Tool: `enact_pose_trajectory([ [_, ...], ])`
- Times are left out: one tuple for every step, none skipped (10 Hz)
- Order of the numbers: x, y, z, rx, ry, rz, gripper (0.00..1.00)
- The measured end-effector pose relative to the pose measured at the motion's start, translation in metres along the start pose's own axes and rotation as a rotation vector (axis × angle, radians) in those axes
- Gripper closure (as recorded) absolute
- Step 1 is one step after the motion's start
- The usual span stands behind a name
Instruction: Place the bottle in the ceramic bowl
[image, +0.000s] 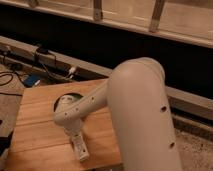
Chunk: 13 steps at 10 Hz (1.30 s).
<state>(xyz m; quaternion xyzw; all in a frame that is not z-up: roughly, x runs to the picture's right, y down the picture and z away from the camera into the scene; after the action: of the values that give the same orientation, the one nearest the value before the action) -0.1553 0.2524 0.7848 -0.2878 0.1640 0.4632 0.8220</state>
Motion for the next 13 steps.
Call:
enact_pose_trajectory([
  [0.002, -0.001, -0.007, 0.0, -0.02, 0.004, 1.0],
  [0.005, -0.003, -0.018, 0.001, -0.046, 0.01, 1.0],
  [0.007, -0.008, -0.034, 0.016, -0.072, 0.017, 1.0],
  [0.007, -0.016, -0.051, 0.035, -0.097, 0.023, 1.0],
  [0.003, -0.024, -0.071, 0.064, -0.13, 0.024, 1.0],
  [-0.006, -0.032, -0.082, 0.09, -0.156, -0.002, 1.0],
  [-0.021, -0.042, -0.093, 0.117, -0.188, -0.044, 1.0],
  [-0.035, -0.047, -0.103, 0.134, -0.212, -0.085, 1.0],
  [-0.056, -0.048, -0.115, 0.156, -0.246, -0.148, 1.0],
  [-0.073, -0.046, -0.121, 0.169, -0.271, -0.201, 1.0],
  [-0.09, -0.043, -0.127, 0.179, -0.295, -0.257, 1.0],
  [-0.108, -0.041, -0.132, 0.187, -0.319, -0.318, 1.0],
  [-0.127, -0.036, -0.136, 0.191, -0.339, -0.381, 1.0],
])
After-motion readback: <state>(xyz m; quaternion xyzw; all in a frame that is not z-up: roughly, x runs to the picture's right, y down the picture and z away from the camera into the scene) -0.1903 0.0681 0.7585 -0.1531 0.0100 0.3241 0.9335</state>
